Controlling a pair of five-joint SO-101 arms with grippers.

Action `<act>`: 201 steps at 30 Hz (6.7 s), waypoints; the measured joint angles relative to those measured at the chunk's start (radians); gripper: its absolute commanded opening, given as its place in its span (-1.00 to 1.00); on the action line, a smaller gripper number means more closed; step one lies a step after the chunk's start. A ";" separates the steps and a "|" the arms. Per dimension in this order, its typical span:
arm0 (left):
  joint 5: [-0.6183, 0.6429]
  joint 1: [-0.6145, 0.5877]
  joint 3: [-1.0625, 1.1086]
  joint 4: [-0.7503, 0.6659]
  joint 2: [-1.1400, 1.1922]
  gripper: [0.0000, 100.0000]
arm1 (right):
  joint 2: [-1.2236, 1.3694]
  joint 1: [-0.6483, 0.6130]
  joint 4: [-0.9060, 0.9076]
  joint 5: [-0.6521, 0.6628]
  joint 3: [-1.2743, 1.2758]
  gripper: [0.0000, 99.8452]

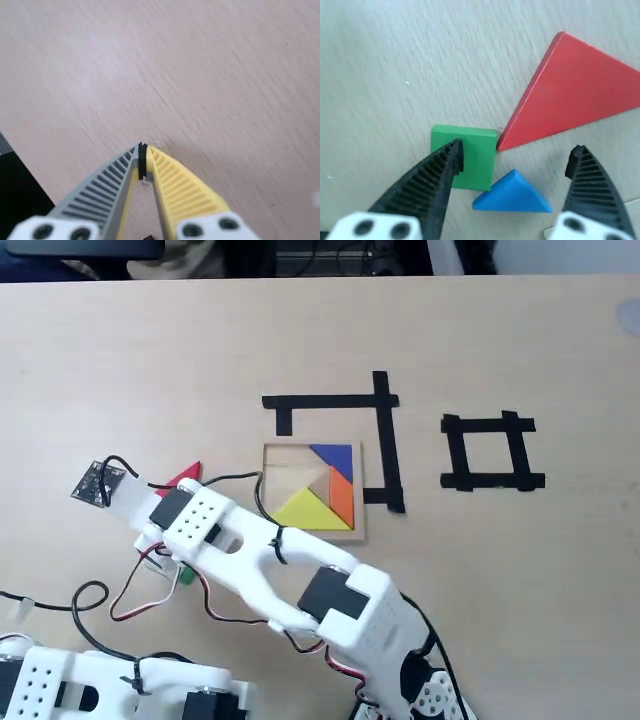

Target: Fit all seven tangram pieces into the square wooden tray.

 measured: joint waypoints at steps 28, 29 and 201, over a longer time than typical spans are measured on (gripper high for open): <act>0.028 -0.002 -0.006 0.054 0.000 -0.94 | 0.028 -0.091 0.109 0.012 -0.034 -0.34; 0.028 -0.002 -0.006 0.054 0.000 -0.94 | 0.028 -0.091 0.109 0.031 -0.034 -0.34; 0.167 -0.002 -0.006 0.028 0.000 -0.94 | 0.485 -0.002 0.525 0.279 -0.818 -0.44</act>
